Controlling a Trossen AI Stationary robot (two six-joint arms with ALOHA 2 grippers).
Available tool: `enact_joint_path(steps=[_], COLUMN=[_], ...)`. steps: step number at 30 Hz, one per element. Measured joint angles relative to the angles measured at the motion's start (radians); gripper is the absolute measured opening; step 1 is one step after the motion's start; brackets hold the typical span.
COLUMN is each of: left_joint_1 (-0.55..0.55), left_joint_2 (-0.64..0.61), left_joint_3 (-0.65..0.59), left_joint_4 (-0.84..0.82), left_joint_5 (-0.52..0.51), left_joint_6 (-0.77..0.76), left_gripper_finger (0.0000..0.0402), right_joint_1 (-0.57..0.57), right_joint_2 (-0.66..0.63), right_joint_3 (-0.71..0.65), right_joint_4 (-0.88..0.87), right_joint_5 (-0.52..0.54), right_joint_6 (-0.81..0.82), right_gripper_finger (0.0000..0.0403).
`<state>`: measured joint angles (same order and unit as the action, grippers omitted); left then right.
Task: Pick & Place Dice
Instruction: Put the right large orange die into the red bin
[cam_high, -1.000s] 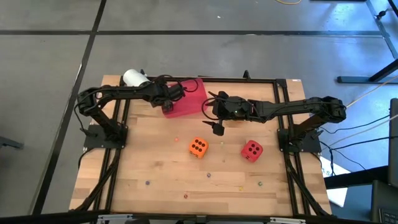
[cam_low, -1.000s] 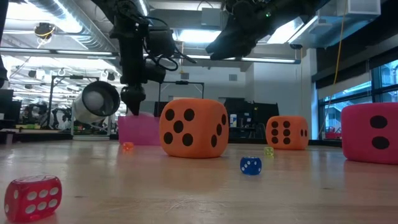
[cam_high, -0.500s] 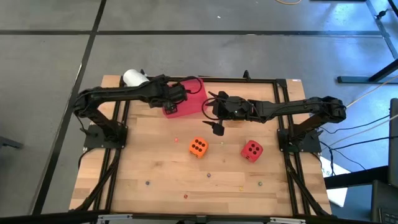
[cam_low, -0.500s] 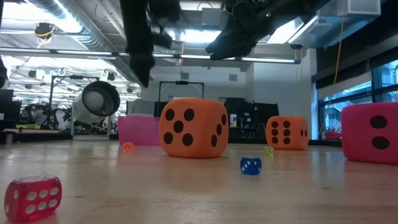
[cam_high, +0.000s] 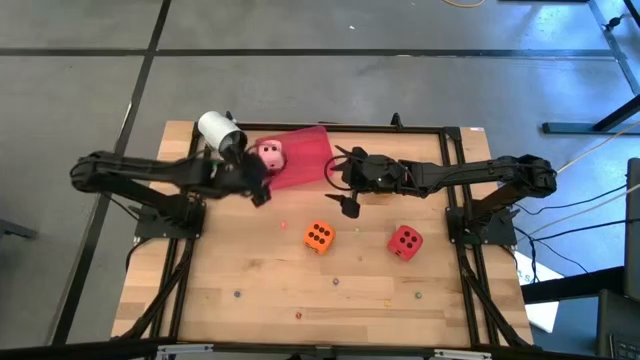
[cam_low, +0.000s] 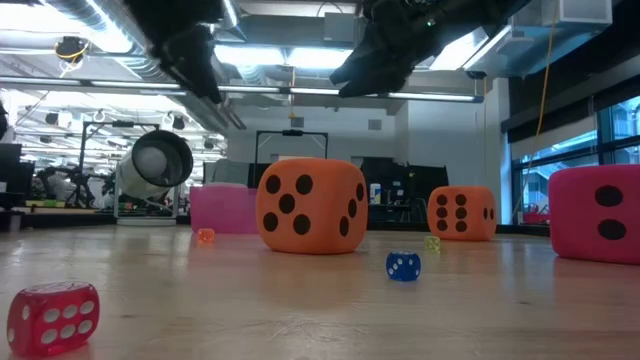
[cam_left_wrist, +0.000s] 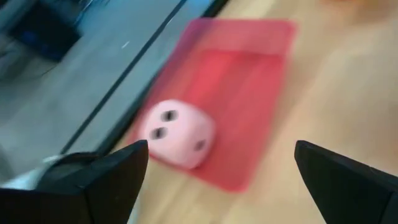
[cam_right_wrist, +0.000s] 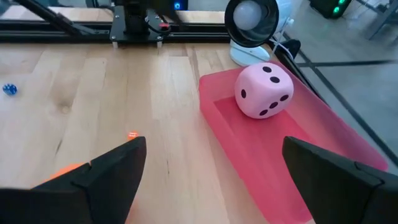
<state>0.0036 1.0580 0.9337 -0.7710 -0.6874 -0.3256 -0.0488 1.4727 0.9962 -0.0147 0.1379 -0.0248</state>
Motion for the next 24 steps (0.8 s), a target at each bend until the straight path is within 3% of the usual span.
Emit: enact_joint_path(steps=[8,16,24], left_joint_1=[-0.135,-0.148,-0.148], left_joint_2=[-0.094,-0.101,-0.102], left_joint_3=[-0.253,-0.271,-0.27], left_joint_4=[0.37,0.387,0.387], left_joint_5=[0.001,-0.002,-0.007], left_joint_6=[0.225,0.243,0.252], left_gripper_finger=[0.04,0.04,0.04], right_joint_1=[0.0,0.0,-0.008], right_joint_2=[0.0,0.0,0.0], right_joint_3=[0.0,0.0,0.0], right_joint_4=[0.002,-0.021,-0.212], right_joint_5=[0.0,0.016,0.123], right_joint_6=[0.049,0.07,0.122], right_gripper_finger=[0.0378,0.0378,0.0378])
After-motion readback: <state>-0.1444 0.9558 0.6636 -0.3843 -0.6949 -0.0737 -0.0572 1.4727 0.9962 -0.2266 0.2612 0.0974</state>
